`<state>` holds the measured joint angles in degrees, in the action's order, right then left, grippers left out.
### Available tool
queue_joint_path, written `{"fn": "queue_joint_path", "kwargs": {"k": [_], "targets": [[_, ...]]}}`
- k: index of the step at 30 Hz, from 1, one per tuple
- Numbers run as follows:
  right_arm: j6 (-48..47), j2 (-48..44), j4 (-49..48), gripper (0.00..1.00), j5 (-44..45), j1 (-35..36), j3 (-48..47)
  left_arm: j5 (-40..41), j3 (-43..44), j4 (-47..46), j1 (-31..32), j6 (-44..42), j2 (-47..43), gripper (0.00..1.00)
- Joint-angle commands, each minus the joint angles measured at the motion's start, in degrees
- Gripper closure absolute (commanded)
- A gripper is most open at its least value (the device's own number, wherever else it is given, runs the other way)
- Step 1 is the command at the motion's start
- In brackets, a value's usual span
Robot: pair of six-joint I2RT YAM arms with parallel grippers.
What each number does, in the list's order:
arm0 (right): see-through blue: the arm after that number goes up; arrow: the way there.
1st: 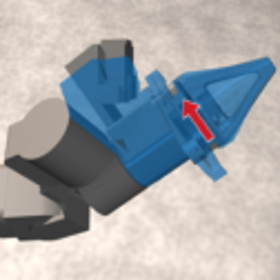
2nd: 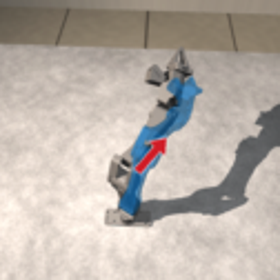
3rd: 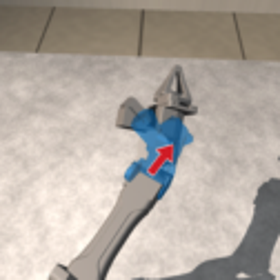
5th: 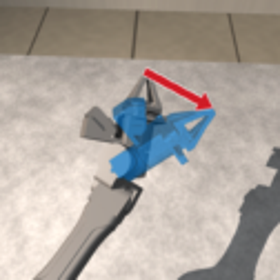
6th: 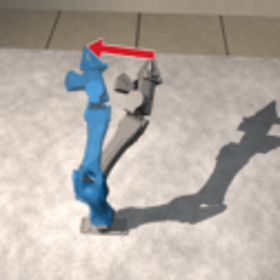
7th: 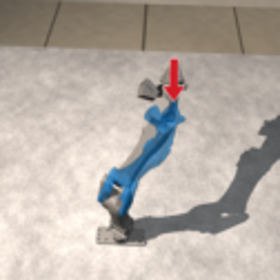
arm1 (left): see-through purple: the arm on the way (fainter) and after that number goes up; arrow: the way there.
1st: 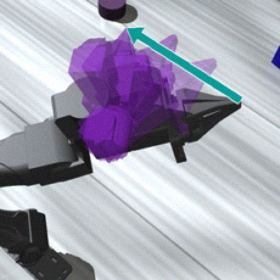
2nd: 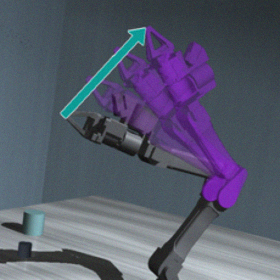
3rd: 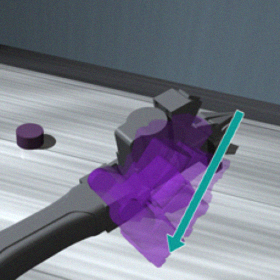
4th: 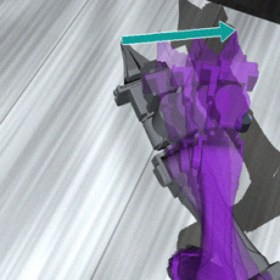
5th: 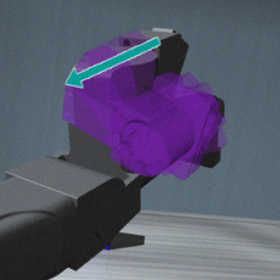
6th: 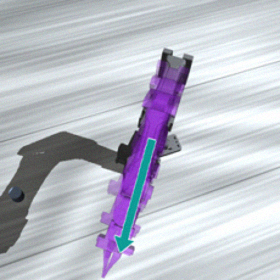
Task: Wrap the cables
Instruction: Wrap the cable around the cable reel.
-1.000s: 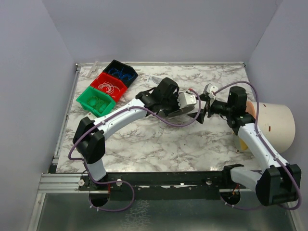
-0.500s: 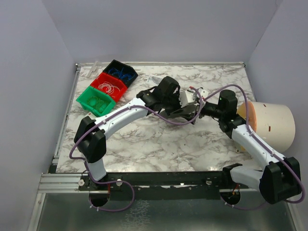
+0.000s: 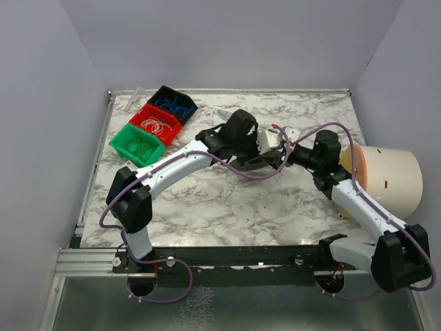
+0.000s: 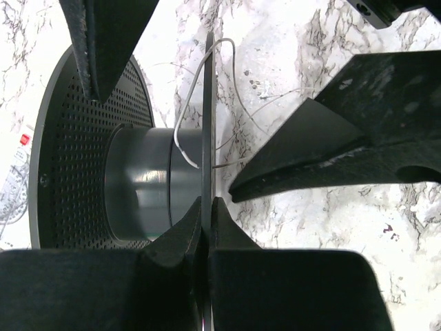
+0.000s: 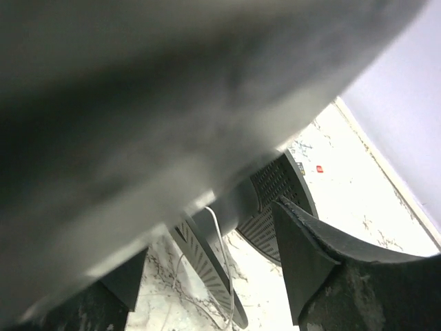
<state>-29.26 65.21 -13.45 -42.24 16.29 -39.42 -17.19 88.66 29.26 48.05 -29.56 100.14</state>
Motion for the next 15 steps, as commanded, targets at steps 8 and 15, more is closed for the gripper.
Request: {"fn": "queue_joint_path", "kwargs": {"k": [8, 15], "targets": [[-3.8, 1.3, 1.8, 0.38, 4.4, 0.3, 0.1, -2.0, 2.0, -2.7, 0.1, 0.0, -1.2, 1.0], [-6.1, 0.6, 3.1, 0.48, 6.8, 0.3, -0.3, -2.0, 1.5, -2.7, 0.0, -0.2, -1.6, 1.0]]}}
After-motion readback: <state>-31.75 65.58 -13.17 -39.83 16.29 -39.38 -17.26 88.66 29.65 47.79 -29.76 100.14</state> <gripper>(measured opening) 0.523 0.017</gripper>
